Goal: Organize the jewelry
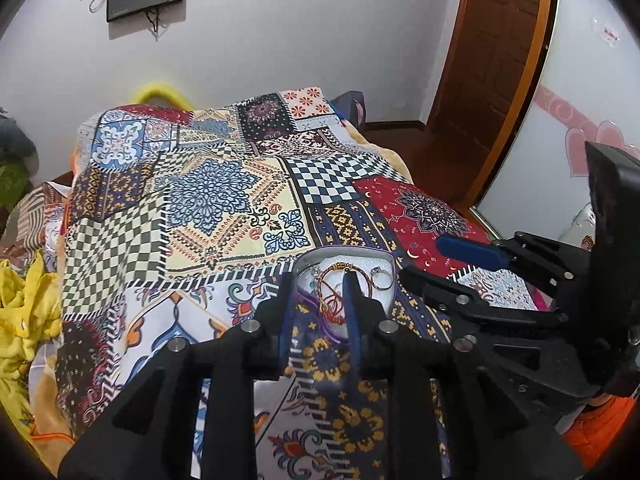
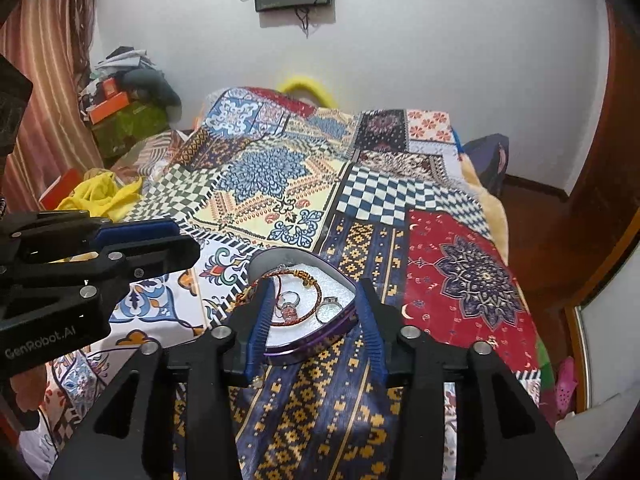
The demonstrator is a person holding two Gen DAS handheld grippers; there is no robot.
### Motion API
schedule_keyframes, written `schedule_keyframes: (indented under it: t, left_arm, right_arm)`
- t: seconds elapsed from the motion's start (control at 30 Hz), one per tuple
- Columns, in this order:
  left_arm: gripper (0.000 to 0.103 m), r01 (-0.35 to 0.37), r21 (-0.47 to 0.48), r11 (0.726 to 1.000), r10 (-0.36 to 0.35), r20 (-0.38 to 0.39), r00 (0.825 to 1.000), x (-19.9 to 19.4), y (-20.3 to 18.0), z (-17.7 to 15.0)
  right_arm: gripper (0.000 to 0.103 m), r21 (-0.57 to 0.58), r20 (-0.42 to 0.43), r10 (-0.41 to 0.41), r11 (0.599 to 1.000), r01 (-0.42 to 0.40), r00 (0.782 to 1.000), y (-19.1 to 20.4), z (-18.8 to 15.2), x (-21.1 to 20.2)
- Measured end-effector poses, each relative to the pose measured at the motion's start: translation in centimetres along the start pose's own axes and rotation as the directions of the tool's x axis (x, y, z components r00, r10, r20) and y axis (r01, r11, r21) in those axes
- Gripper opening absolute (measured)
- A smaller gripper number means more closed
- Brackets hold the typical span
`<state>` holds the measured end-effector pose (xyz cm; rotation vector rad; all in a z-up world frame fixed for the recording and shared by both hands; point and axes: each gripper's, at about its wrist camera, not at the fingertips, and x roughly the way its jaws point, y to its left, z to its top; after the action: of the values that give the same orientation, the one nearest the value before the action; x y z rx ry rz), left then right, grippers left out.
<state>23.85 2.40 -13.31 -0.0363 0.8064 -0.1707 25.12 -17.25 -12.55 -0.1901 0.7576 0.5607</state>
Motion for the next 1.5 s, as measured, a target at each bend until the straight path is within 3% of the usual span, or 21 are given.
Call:
schedule_keyframes:
  t: [0.27,0.53,0.93,1.13,1.27,1.37,1.5]
  left_arm:
    - [0.035,-0.013,0.001,1.0,0.013,-0.003,1.0,-2.0,0.0,-2.0]
    - [0.036,-0.016,0.002,1.0,0.016,-0.066,0.998,-2.0,-0.2,-5.1]
    - [0.036,0.024,0.012,1.0,-0.021,-0.211,0.977,1.8,-1.6,-9.3]
    - [0.035,0.026,0.022,0.999,-0.021,-0.228,0.973,3.2,-2.1,-10.1]
    - [0.024,0.02,0.021,1.0,-0.015,-0.215,0.977,3.3,-2.3,-10.2]
    - [0.008,0.017,0.023,1.0,-0.012,-0.206,0.978,3.3,-2.2,-10.3]
    - [0.008,0.031,0.009,0.999,-0.029,-0.195,0.98,3.1,-1.9,-10.4]
  right_arm:
    - [0.041,0.007,0.033,-0.004,1.0,0.003,0.999,0.7,-0.8,-2.2]
    - [0.041,0.028,0.027,-0.014,1.0,0.014,1.0,1.0,-2.6,-3.4]
    - [0.041,0.07,-0.039,-0.02,0.997,0.022,0.999,0.7,-5.9,-2.8]
    - [0.041,0.082,-0.078,-0.018,0.996,0.024,0.997,0.2,-7.0,-2.1]
    - [0.041,0.082,-0.09,-0.013,0.996,0.02,0.996,0.2,-7.3,-1.8]
    - [0.041,0.078,-0.099,-0.006,0.997,0.014,0.995,0.3,-7.3,-1.2]
    - [0.041,0.068,-0.11,0.005,0.998,0.002,0.994,0.6,-7.1,-0.3]
